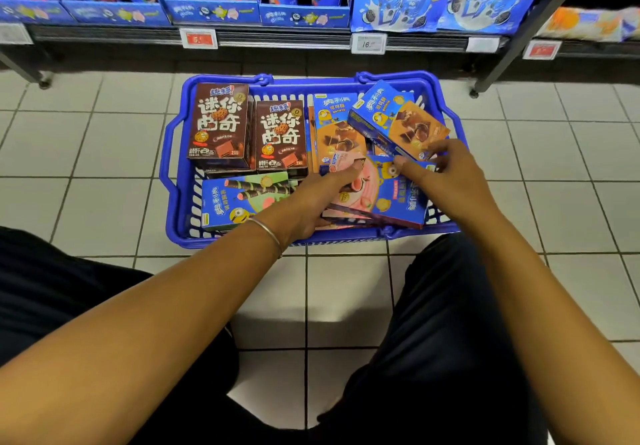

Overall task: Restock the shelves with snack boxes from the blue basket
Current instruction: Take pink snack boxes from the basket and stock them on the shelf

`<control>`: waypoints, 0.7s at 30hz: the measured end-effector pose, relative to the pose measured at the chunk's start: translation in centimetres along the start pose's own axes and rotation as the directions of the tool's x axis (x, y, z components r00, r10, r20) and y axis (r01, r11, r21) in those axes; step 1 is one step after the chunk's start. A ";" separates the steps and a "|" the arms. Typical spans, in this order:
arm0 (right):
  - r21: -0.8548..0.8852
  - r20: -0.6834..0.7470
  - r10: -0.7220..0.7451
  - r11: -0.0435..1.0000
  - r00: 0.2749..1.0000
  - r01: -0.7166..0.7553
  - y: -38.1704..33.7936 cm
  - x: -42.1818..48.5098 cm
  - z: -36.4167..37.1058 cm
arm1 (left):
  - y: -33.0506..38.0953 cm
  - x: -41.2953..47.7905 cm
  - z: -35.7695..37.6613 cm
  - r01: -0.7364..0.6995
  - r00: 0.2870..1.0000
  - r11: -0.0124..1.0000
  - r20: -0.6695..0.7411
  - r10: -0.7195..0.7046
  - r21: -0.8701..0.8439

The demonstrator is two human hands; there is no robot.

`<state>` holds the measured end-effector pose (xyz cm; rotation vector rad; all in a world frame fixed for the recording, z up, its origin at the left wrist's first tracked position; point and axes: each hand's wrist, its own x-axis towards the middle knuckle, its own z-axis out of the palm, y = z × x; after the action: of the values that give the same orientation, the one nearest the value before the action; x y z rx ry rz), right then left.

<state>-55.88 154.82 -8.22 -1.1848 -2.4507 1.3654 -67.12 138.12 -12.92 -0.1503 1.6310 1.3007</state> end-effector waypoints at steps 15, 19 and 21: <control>0.250 0.459 0.208 0.903 0.864 -0.351 1.7 1.8 1.0 | 0.3 0.6 -1.1 0.061 0.995 0.996 0.081 -0.056 -0.060; 0.206 0.462 0.183 0.929 0.868 -0.306 1.7 1.9 0.5 | 0.0 0.7 -0.8 0.056 0.997 0.998 0.050 -0.055 -0.022; 0.200 0.454 0.190 0.930 0.871 -0.308 1.8 2.0 -0.2 | 0.1 0.8 -0.5 0.052 0.997 0.999 0.061 -0.051 -0.013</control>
<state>-56.10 156.80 -9.98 -1.2825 -2.3079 2.1642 -67.90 138.13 -13.49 -0.1595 1.5570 1.2670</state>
